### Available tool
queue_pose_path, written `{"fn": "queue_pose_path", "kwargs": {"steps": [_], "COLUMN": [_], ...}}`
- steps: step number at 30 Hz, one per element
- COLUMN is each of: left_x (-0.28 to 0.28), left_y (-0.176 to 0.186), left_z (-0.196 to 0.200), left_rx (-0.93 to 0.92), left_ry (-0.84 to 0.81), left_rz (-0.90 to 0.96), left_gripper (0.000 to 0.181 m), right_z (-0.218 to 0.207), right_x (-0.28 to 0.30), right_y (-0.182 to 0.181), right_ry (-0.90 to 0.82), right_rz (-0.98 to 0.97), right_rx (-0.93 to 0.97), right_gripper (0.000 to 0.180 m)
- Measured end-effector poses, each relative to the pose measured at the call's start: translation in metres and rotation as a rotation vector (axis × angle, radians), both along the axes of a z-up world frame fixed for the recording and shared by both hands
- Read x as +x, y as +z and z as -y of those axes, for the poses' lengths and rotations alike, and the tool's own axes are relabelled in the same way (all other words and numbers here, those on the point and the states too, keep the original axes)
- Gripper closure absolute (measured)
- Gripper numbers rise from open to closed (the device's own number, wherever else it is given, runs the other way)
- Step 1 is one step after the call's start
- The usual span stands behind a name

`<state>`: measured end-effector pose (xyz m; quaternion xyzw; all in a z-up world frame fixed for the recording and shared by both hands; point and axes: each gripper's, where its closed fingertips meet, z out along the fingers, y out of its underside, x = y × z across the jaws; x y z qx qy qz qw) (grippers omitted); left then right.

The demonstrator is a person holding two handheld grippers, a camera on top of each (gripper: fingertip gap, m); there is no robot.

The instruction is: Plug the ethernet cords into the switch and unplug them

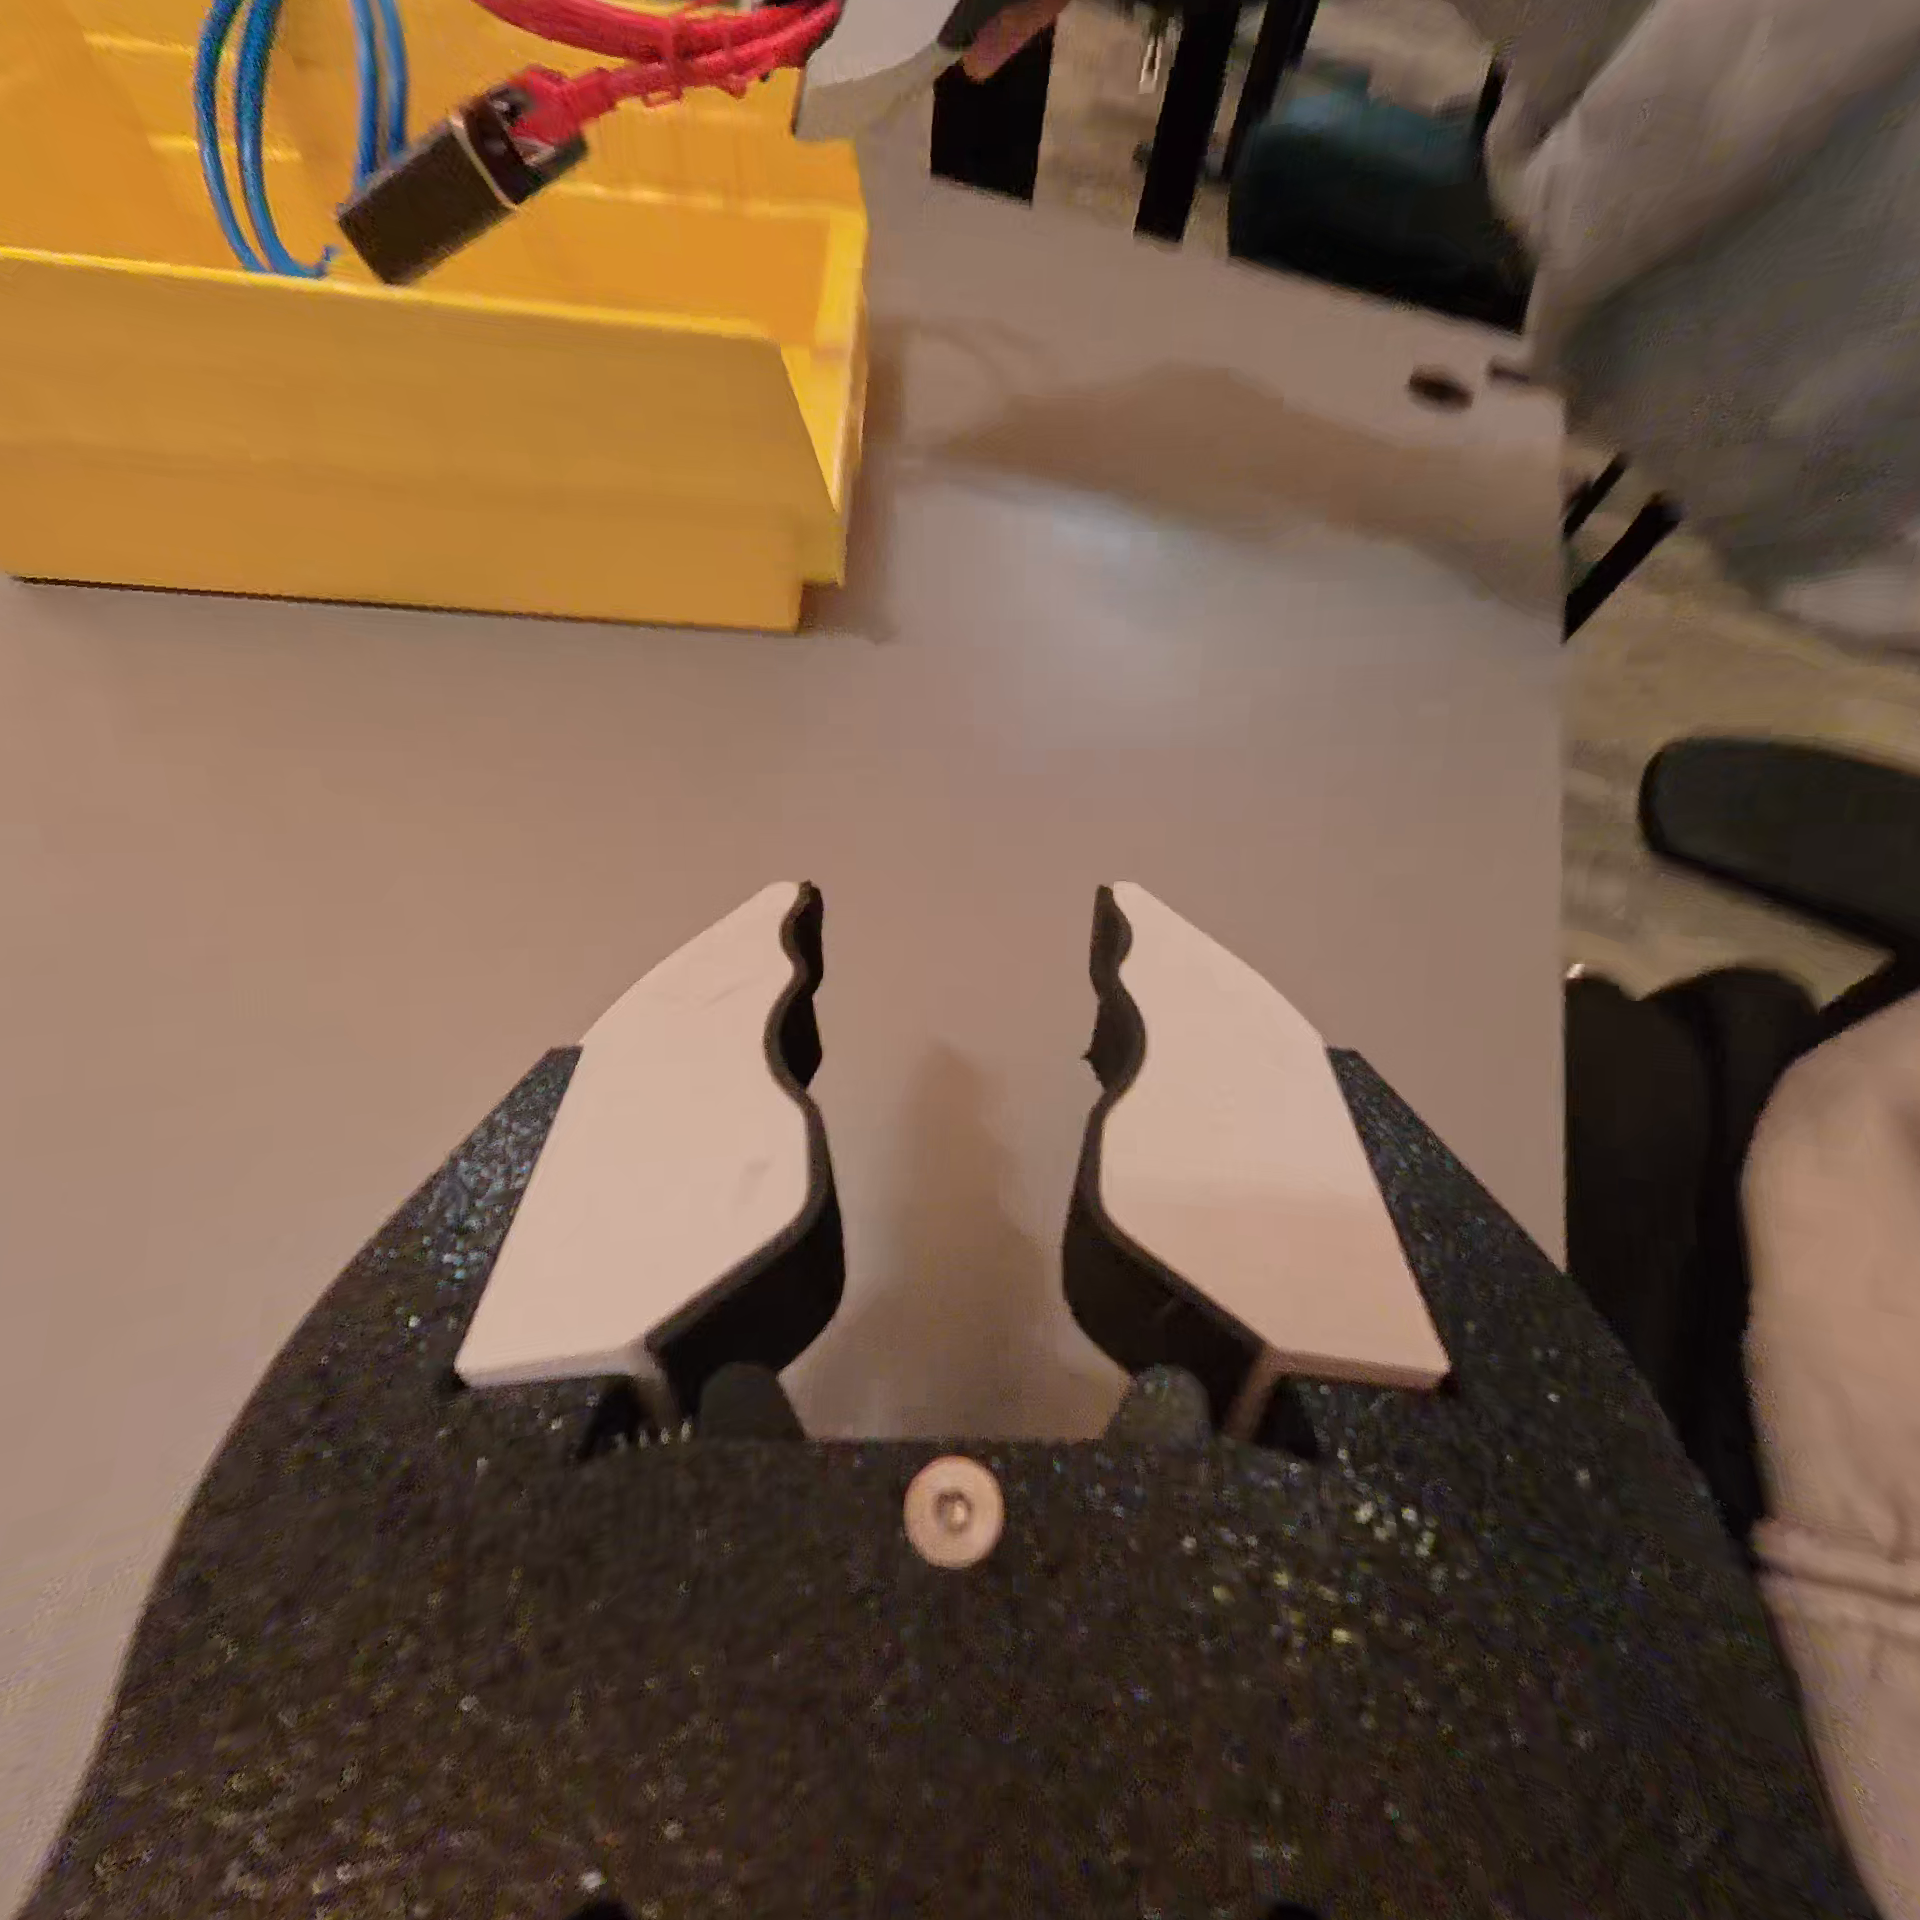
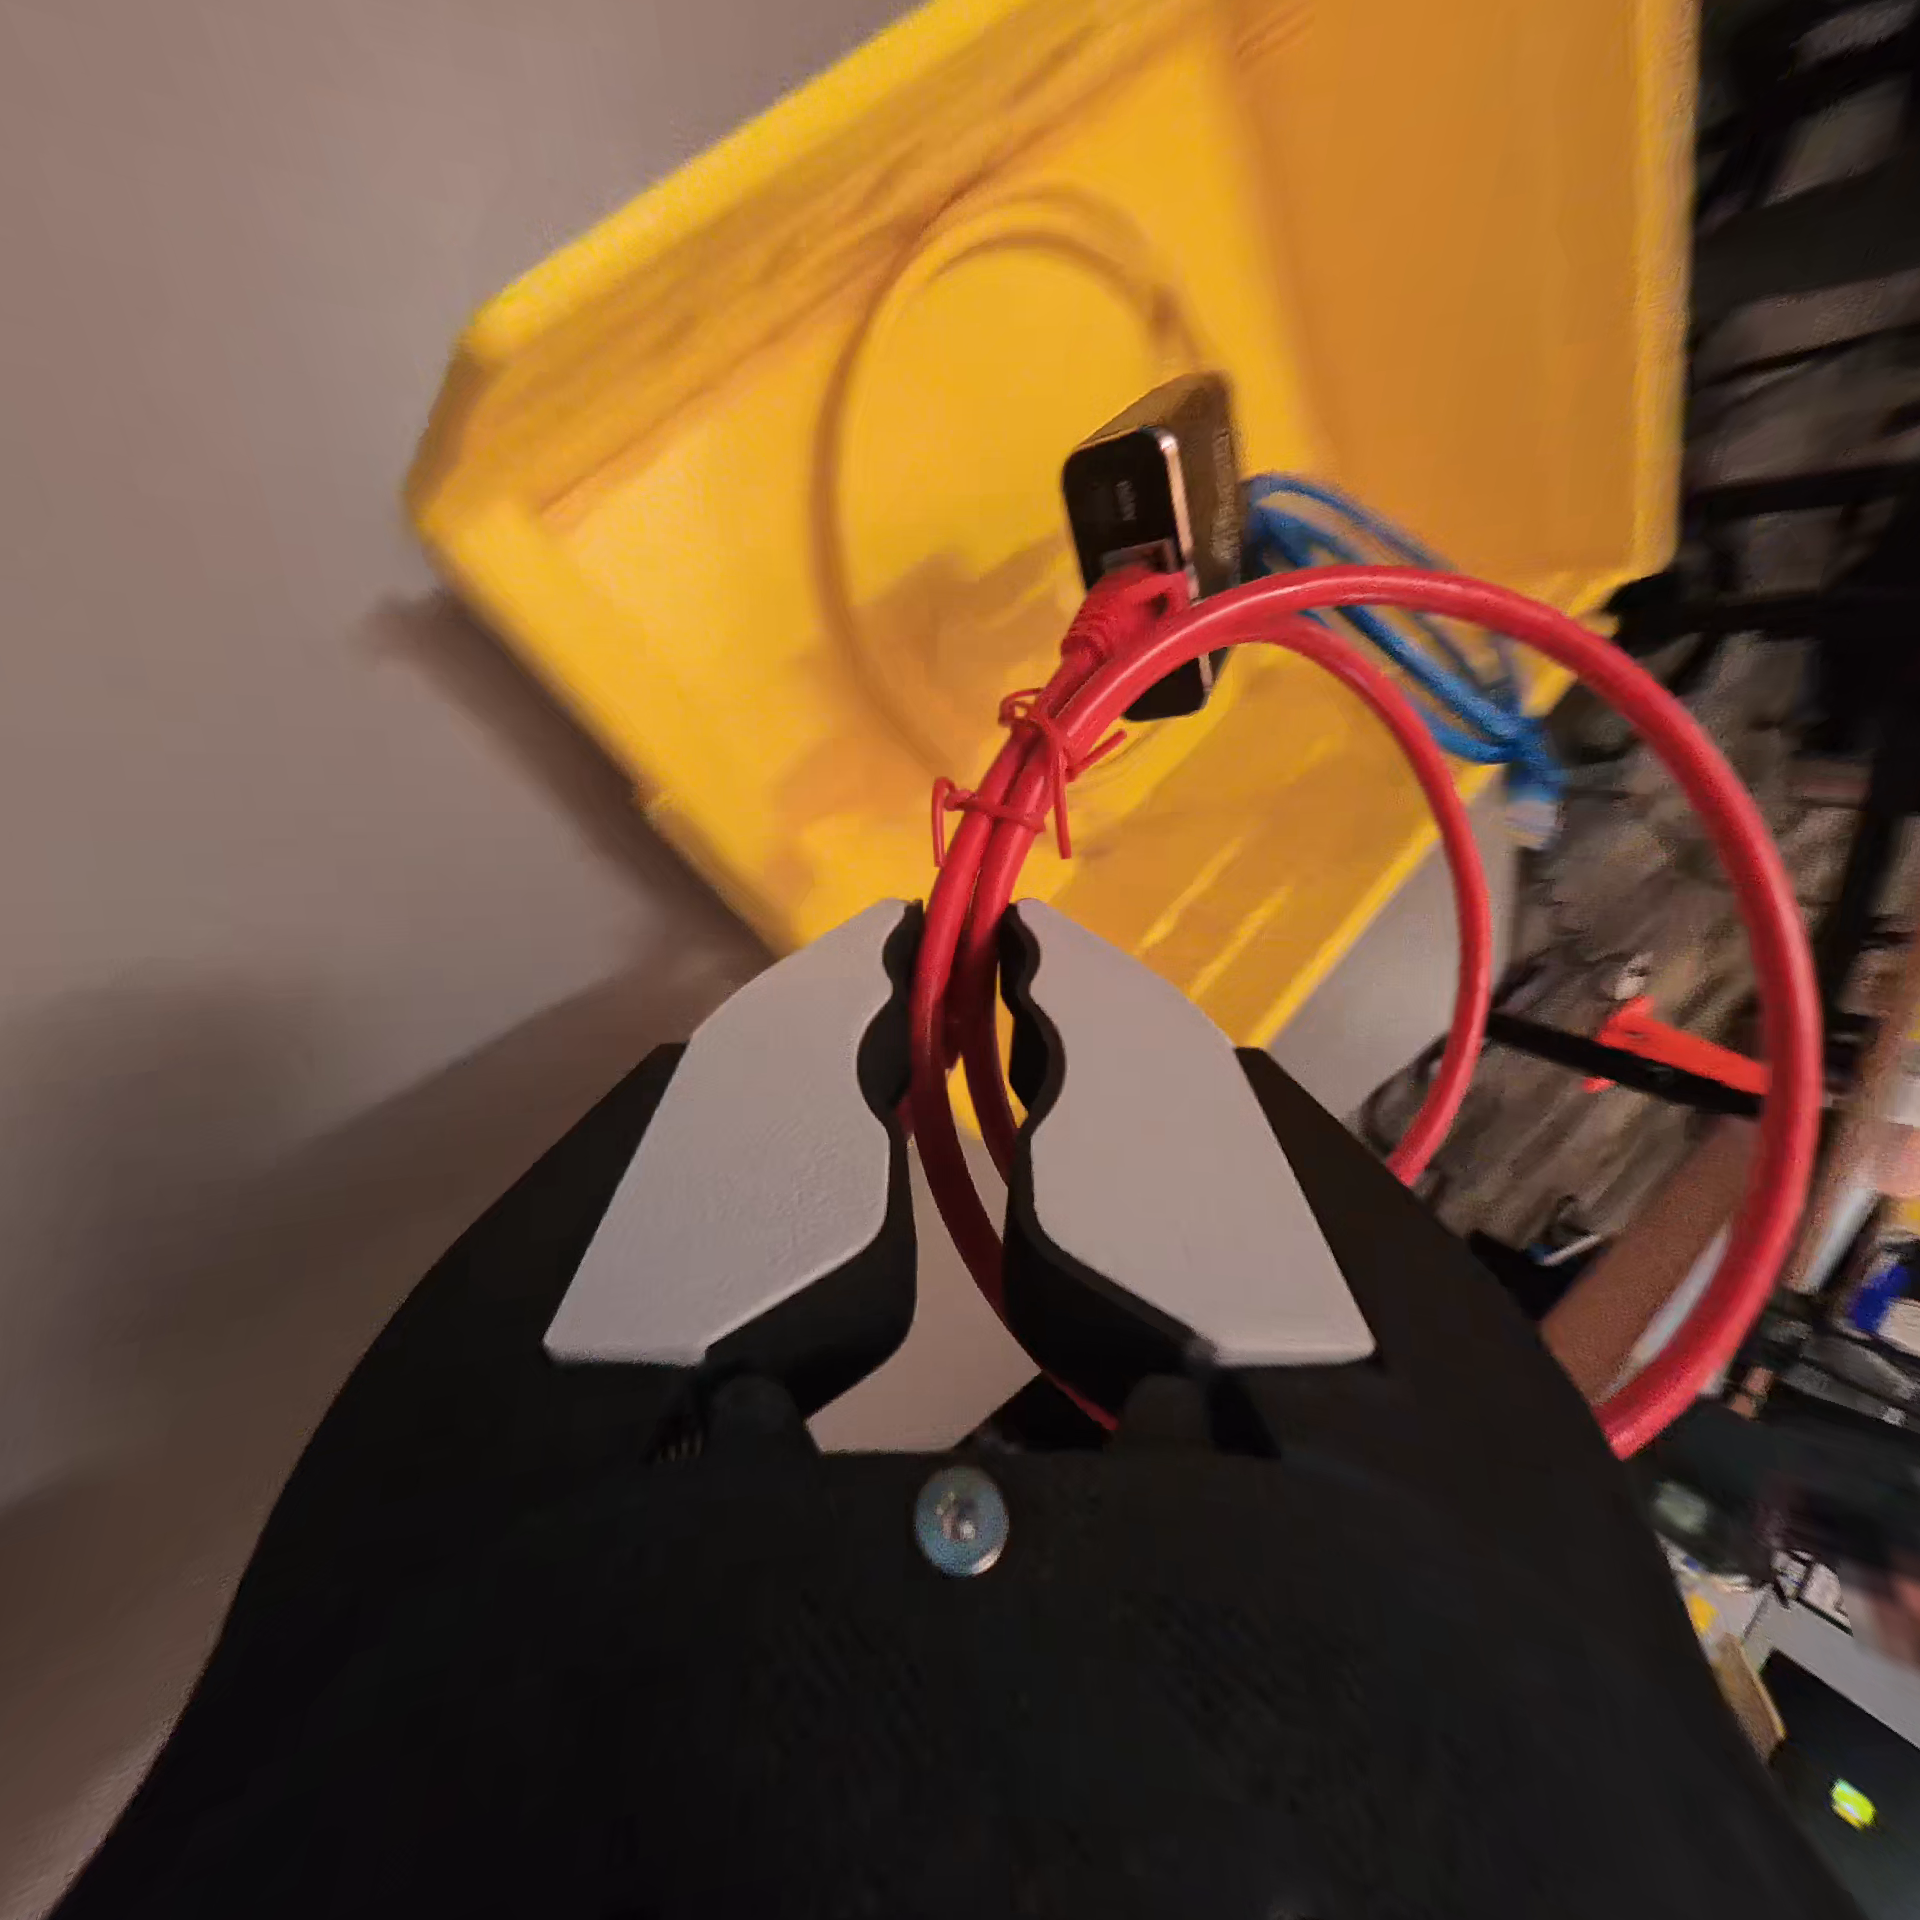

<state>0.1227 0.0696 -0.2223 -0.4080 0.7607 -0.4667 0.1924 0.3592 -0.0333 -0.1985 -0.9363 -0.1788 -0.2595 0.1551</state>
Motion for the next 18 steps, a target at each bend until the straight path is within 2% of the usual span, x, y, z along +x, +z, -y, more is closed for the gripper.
{"fn": "queue_pose_path", "kwargs": {"steps": [2,4,9,11,14,16,17,18], "left_x": [0.008,0.011,0.014,0.012,0.010,0.010,0.009,0.009], "left_y": [0.007,0.009,0.004,0.002,0.000,-0.001,-0.001,-0.001], "left_z": [0.005,0.013,0.020,0.020,0.020,0.021,0.022,0.023], "left_rx": [-0.091,-0.133,-0.090,-0.096,-0.108,-0.117,-0.123,-0.128], "left_ry": [0.007,-0.011,-0.047,-0.051,-0.057,-0.058,-0.062,-0.066], "left_rz": [-0.012,-0.016,-0.016,-0.026,-0.033,-0.043,-0.047,-0.049], "left_gripper": [0.133,0.133,0.133,0.134,0.134,0.134,0.134,0.134], "right_z": [-0.022,-0.037,-0.060,-0.068,-0.070,-0.068,-0.066,-0.063], "right_x": [0.010,0.019,0.010,0.010,0.008,0.009,0.011,0.016], "right_y": [0.014,0.009,-0.062,-0.059,-0.063,-0.066,-0.066,-0.064], "right_ry": [0.014,-0.010,-0.071,-0.104,-0.136,-0.094,-0.059,-0.024], "right_rz": [0.038,0.012,-0.289,-0.366,-0.483,-0.465,-0.407,-0.316], "right_rx": [0.105,0.175,0.298,0.409,0.371,0.273,0.203,0.138], "right_gripper": [0.166,0.166,0.165,0.165,0.165,0.161,0.153,0.135]}}
